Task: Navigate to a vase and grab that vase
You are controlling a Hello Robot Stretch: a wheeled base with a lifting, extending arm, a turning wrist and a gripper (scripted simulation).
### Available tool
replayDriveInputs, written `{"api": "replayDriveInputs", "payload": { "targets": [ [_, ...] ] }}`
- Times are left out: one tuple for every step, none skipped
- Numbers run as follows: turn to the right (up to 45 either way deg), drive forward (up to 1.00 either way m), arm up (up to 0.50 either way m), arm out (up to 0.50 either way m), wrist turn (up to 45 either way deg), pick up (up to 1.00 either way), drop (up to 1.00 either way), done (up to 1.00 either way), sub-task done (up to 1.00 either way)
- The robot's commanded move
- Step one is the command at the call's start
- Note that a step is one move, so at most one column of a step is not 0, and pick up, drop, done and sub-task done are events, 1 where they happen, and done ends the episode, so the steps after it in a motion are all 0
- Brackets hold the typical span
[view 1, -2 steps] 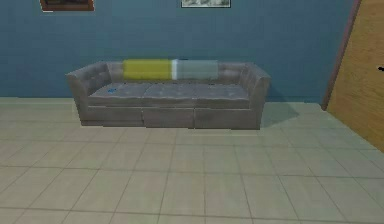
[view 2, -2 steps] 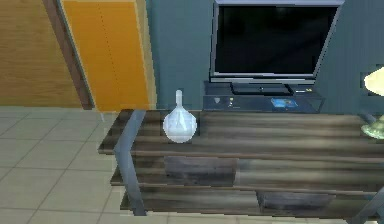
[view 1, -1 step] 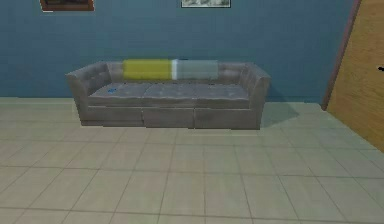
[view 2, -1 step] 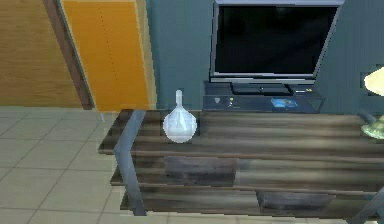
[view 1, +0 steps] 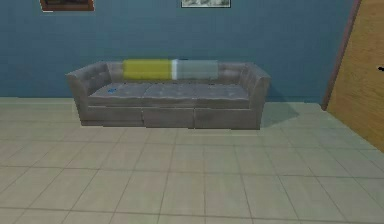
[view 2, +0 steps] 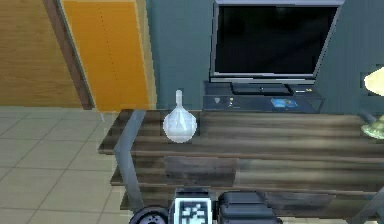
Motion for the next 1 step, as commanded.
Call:
{"api": "replayDriveInputs", "payload": {
  "targets": [
    [0.0, 0.0, 0.0, 0.48, 0.0, 0.0, 0.0, 0.0, 0.0]
  ]
}}
